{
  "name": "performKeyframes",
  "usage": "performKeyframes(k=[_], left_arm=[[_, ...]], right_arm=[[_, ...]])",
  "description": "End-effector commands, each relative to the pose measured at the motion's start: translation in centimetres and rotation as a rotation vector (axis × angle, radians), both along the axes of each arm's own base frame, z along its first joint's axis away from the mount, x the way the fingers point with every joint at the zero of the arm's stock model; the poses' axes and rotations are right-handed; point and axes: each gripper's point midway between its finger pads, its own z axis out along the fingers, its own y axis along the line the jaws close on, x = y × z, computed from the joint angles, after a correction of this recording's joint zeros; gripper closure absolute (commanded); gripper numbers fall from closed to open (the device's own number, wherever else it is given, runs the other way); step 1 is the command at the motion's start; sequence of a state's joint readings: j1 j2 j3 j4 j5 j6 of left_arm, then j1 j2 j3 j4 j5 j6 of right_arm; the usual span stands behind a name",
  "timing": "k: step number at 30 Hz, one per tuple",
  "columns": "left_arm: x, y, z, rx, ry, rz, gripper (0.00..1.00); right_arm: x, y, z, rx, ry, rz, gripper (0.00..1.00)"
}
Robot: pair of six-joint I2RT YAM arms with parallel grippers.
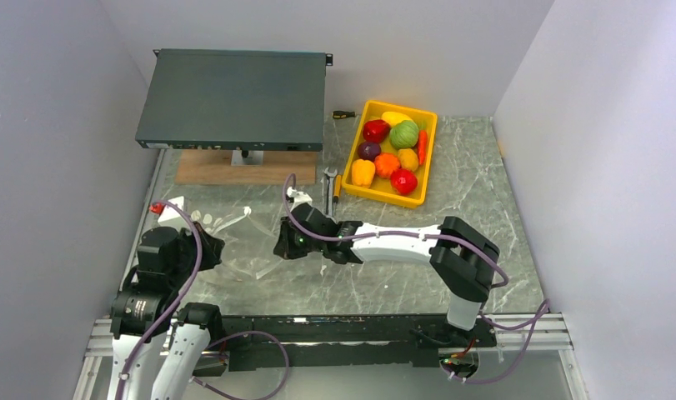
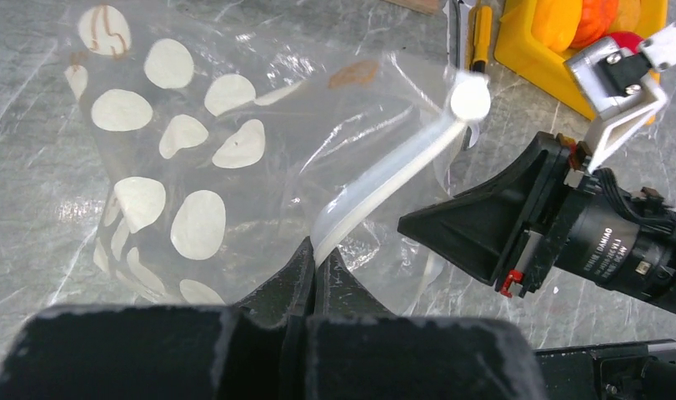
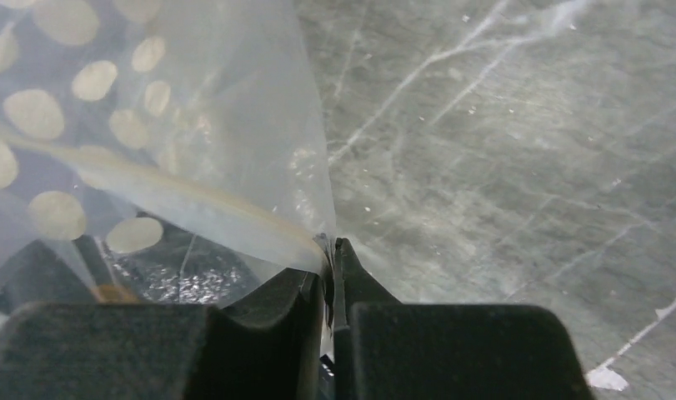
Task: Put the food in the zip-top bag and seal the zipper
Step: Open the zipper of the food storage bag, then pick up the fake fruit from the bin.
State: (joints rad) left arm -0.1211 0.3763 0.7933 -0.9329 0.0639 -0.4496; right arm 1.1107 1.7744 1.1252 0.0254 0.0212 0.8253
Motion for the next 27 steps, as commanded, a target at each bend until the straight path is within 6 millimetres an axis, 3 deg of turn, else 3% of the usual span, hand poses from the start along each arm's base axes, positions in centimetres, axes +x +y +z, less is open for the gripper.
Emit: performKeyframes(k=[1, 7, 14, 18, 20, 23, 27], left_arm=[[0.6, -0.1, 0.6, -0.001, -0.015, -0.003, 1.0], [0.5, 0.1, 0.7, 0.001, -0.018, 0.005, 1.0], [0.5, 0.1, 0.7, 0.001, -0.023, 0.008, 1.0], [0.6, 0.0, 0.6, 0.002, -0.011, 0.002, 1.0], [0.7, 0.0, 0.6, 0.002, -0.009, 0.002, 1.0], [0.7, 0.1, 0.6, 0.002, -0.013, 0.009, 1.0], [0.7, -0.1, 0.6, 0.001, -0.012, -0.002, 1.0]], right_arm=[[-0.3, 2.2, 5.4, 0.083, -0.102, 0.07, 0.84], [-1.6, 1.9, 8.1, 0.042, -0.231, 0.112, 0.57], [-0.2, -2.7, 12.2, 0.018, -0.4, 0.03, 0.24], [0.9, -6.5, 15.0, 0.038, -0.489, -0.065, 0.19], [2.0, -8.8, 15.5, 0.023, -0.543, -0.146, 0.13], [4.9, -13.2, 14.7, -0.09, -0.556, -0.303, 0.1], [10.3, -20.8, 12.1, -0.275, -0.511, -0.528, 0.09]])
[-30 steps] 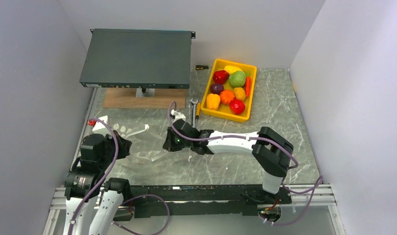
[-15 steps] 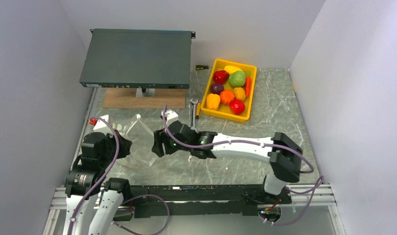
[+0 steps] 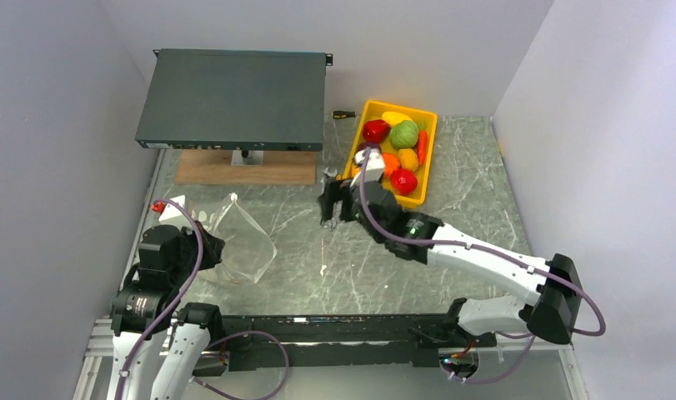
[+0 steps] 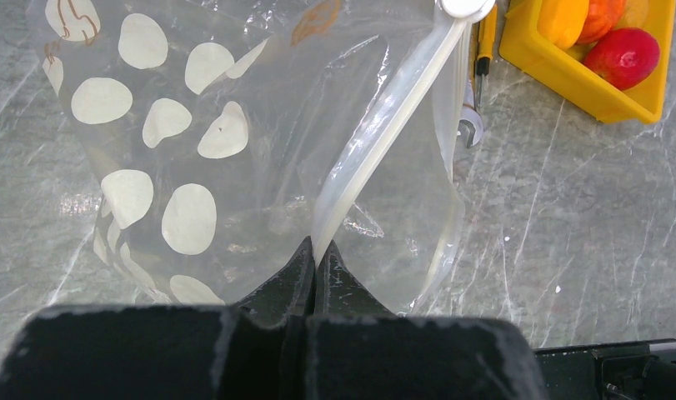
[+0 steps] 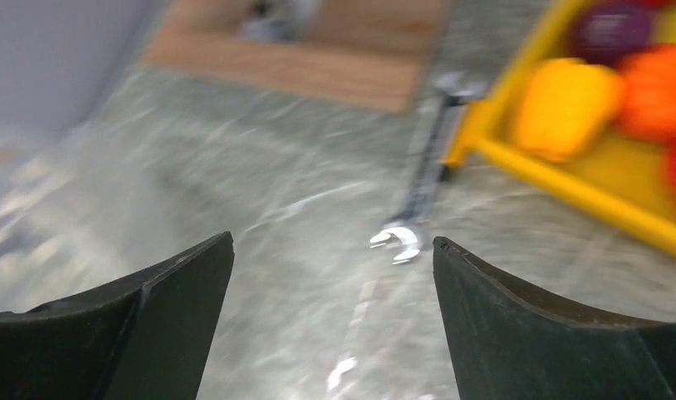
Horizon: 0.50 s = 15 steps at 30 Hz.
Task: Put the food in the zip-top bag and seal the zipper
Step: Pick up the fake fruit from the bin.
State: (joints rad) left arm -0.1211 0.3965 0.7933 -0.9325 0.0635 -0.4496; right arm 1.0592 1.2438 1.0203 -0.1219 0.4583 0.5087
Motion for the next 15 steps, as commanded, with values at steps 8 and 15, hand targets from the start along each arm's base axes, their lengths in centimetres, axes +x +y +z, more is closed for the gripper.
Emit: performKeyframes(k=[8, 15], left_arm=[[0.5, -0.1, 0.8, -0.002, -0.029, -0.009, 1.0], [0.5, -0.2, 0.8, -0.002, -0.027, -0.013, 1.0]], right_arm=[[14.5, -19.6, -6.0, -0.386, 0.09, -0.671, 0.0], [18.7, -21.1, -10.8, -0.544, 0.228, -0.613, 0.0]])
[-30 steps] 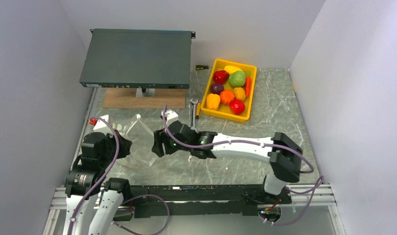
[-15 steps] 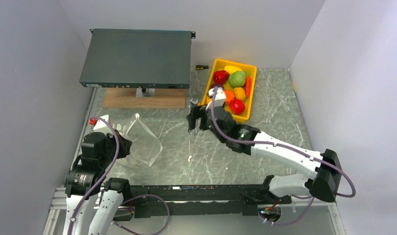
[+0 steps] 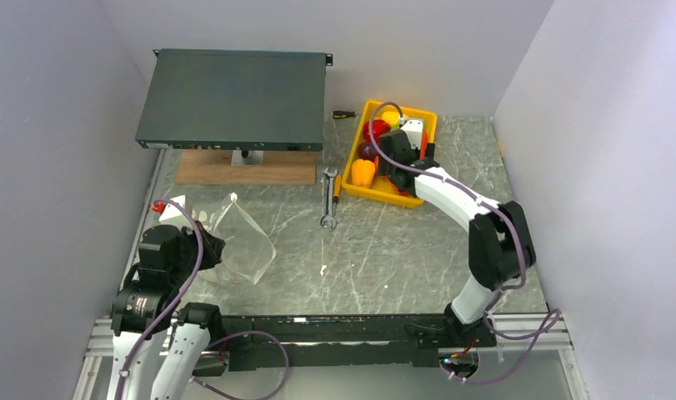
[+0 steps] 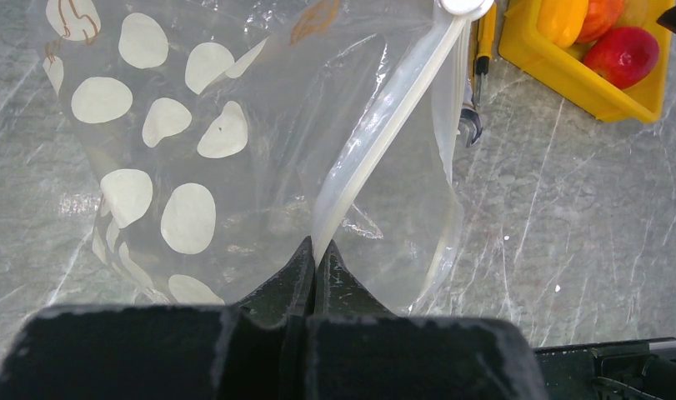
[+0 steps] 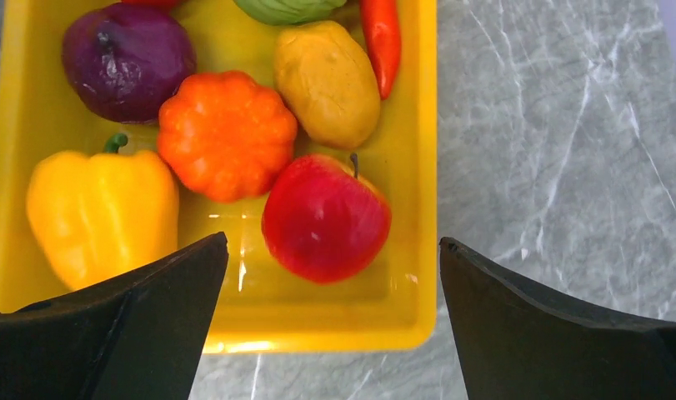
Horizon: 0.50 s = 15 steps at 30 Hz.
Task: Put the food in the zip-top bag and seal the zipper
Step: Pick up the fake fruit from the bin.
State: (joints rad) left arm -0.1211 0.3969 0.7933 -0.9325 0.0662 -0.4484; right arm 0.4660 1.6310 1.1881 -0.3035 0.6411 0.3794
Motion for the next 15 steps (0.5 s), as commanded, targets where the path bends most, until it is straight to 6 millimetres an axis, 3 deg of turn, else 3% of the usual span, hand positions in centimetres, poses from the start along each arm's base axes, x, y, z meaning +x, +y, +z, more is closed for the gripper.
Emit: performKeyframes(k=[1, 8, 15], left_arm=[[0.5, -0.1, 0.8, -0.001, -0.028, -0.009, 1.0], [0.5, -0.2, 0.8, -0.003, -0.031, -0.013, 1.0], [0.5, -0.2, 0.7, -0.001, -0.021, -0.012, 1.0]], right_arm=[[2.0, 0.5, -0.7, -0.056, 0.07, 0.073, 0.0], [3.2, -0.7, -5.3, -0.121, 0.14, 0.051, 0.0], [3.4, -1.8, -8.0, -0.157, 0.19, 0.019, 0.0]])
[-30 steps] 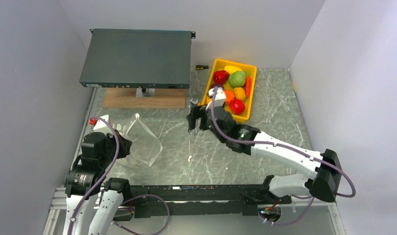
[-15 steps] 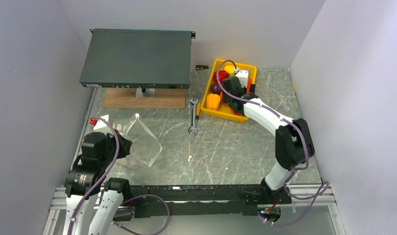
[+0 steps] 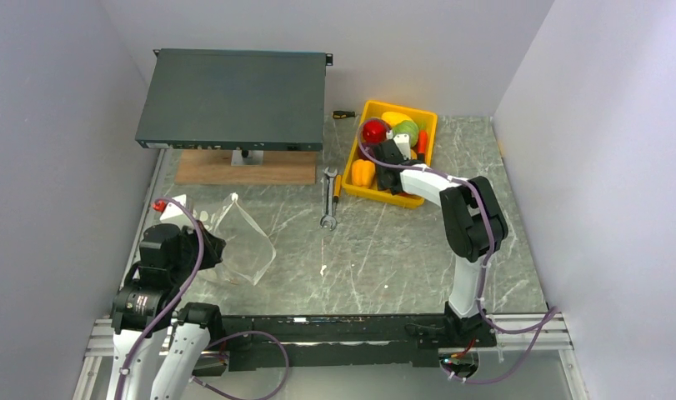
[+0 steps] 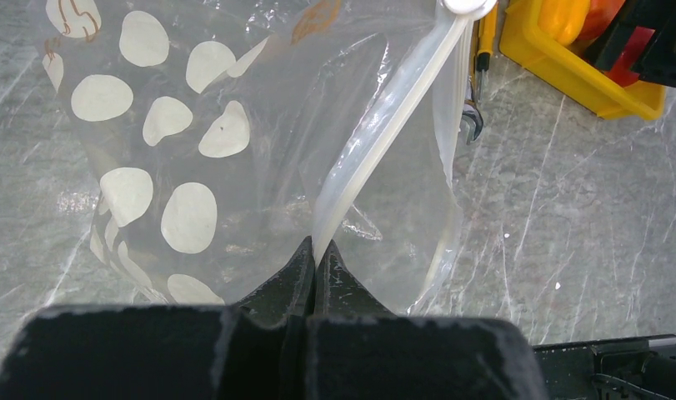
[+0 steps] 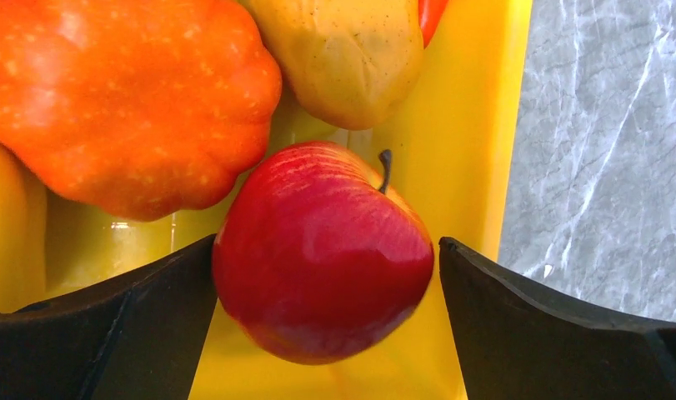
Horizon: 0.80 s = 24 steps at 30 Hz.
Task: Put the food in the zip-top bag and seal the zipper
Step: Pick up the fake fruit from the bin.
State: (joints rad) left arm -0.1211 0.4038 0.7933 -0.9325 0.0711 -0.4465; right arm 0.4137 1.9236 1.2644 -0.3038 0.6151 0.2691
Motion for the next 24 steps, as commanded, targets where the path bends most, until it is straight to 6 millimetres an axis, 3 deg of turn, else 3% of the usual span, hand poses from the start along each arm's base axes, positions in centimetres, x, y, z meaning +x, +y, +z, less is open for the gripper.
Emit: performKeyframes(k=[1, 7, 13, 15, 17, 21, 24], left_arm=[[0.5, -0.1, 0.8, -0.001, -0.028, -0.007, 1.0], [0.5, -0.1, 0.7, -0.001, -0.022, -0.006, 1.0], [0.6, -0.2, 0.7, -0.001, -0.023, -0.011, 1.0], [0.6, -0.3, 0.7, -0.001, -0.021, -0.017, 1.0], [0.6, -0.3, 0.7, -0.001, -0.02, -0.017, 1.0], [0.6, -0.3, 0.7, -0.003, -0.024, -0.019, 1.0], [0.6, -0.3, 0.7, -0.002, -0.023, -0.016, 1.0]], right_arm=[[1.6, -0.2, 1.3, 0.003, -0.048, -0.008, 0.0], [1.9, -0.1, 2.2, 0.019, -0.076, -0.009, 0.16], [1.8, 0.9, 6.7, 0.11, -0.205, 0.029, 0.56], [1.1, 0.5, 8.3, 0.13, -0.252, 0.012, 0.74], [0.1, 0.5, 9.8, 0.177, -0.292, 0.002, 0.84], [-2.9, 3.9, 12.8, 0.459, -0.376, 0.123, 0.98], [-6.5, 8.5, 13.9, 0.741, -0.402, 0.329, 1.0]])
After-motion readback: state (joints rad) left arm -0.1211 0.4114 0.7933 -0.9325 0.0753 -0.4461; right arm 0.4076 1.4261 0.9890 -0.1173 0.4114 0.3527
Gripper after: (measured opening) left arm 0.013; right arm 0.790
